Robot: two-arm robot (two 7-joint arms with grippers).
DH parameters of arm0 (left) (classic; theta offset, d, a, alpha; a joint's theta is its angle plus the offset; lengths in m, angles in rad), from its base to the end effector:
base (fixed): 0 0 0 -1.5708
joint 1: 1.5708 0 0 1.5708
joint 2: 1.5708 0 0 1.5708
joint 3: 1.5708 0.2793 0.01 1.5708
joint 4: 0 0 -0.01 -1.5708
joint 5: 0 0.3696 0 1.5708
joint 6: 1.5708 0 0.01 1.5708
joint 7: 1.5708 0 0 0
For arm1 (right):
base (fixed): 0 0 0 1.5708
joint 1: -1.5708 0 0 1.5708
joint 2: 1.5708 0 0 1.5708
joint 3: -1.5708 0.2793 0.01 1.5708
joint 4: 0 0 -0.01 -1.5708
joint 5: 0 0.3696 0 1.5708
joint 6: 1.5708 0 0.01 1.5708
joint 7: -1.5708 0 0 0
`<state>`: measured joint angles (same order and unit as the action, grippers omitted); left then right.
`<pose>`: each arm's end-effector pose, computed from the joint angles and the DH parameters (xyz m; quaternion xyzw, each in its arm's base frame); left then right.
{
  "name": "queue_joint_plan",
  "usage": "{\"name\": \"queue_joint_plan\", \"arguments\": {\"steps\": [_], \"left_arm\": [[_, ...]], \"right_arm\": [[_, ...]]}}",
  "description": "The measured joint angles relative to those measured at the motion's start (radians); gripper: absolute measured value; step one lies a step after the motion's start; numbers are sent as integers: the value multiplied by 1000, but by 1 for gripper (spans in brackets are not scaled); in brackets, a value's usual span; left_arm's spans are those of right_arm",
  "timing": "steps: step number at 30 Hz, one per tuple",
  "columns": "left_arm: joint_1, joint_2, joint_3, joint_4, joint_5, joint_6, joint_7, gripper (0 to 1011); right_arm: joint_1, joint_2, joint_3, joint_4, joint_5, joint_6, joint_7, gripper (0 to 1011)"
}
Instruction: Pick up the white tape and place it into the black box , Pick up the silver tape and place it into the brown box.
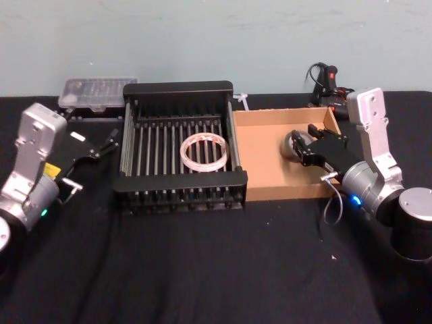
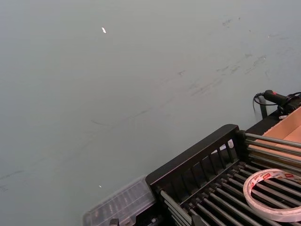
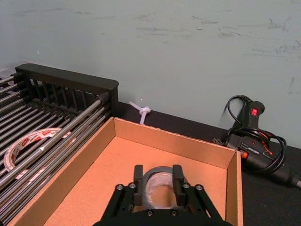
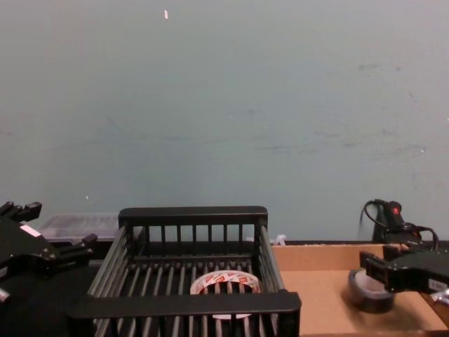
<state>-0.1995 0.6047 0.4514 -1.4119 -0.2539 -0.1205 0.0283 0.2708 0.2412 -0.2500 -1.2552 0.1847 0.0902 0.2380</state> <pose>0.4138 0.0605 -0.3053 0.1416 -0.1324 0.5799 0.7913 0.4547 -0.0089 -0.3070 -0.1041 0.0318 -0.5517 0.8269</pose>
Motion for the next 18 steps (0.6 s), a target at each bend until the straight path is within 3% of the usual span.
{"name": "queue_joint_plan", "arguments": {"steps": [18], "left_arm": [[0, 0, 0, 0, 0, 0, 0, 1001]], "right_arm": [[-2, 0, 1, -6, 1, -1, 0, 922]]}}
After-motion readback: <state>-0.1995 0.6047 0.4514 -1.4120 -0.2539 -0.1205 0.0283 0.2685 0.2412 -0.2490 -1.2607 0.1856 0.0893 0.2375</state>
